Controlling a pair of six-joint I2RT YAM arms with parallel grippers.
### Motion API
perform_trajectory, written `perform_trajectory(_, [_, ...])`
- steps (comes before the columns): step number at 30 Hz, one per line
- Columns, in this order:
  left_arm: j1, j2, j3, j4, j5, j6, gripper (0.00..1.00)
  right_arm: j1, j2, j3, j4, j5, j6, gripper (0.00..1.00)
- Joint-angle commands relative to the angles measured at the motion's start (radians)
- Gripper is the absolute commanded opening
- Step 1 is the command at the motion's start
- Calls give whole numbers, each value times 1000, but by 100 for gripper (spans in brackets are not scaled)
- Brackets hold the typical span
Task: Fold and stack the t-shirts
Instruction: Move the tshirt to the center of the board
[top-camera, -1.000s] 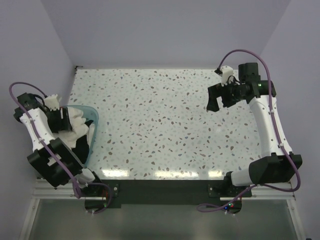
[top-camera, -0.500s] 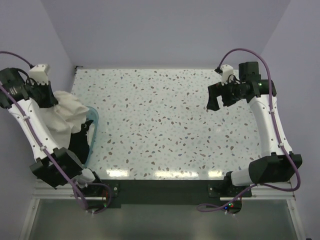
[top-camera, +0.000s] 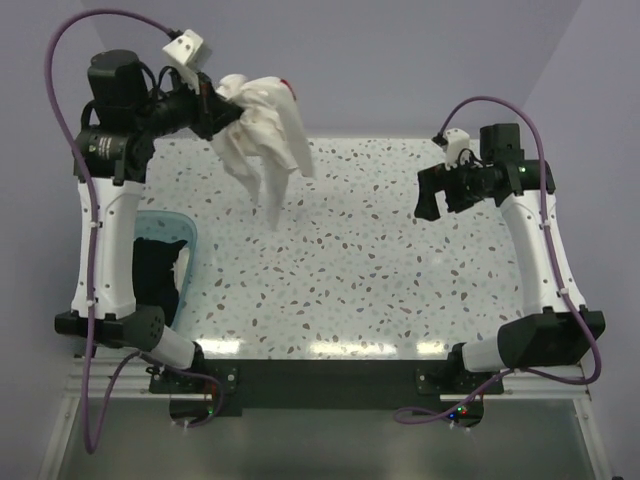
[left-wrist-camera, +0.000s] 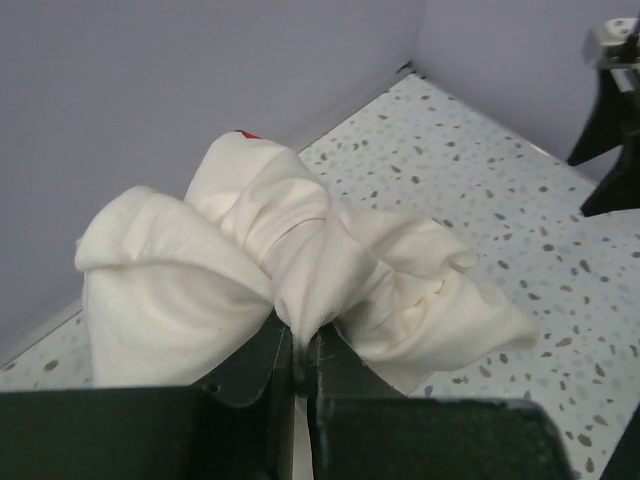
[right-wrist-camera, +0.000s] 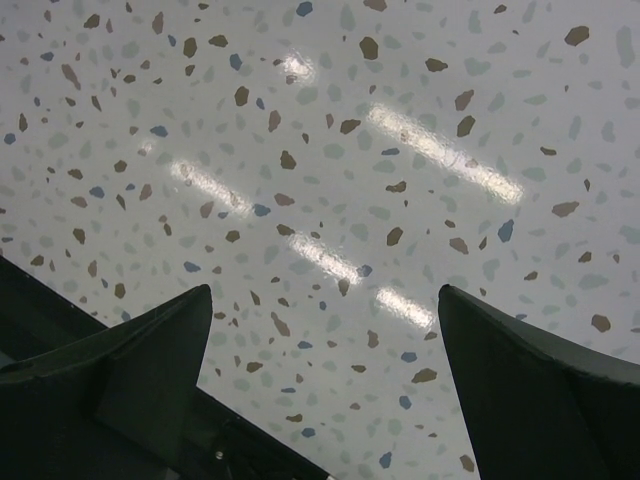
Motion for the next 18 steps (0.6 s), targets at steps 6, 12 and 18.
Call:
perform_trajectory(6, [-61,-18,-327,369,299,-259,100,-23,-54,-30,-25,12,-59,99])
perform_trajectory(12, [158,28,-638,71,306,124,100,-23,-20,-114,-47,47,-155,99])
perform_trajectory(18, [-32,-32,-858,143,71,263,100,-3,41,-236,-18,71,-222,97])
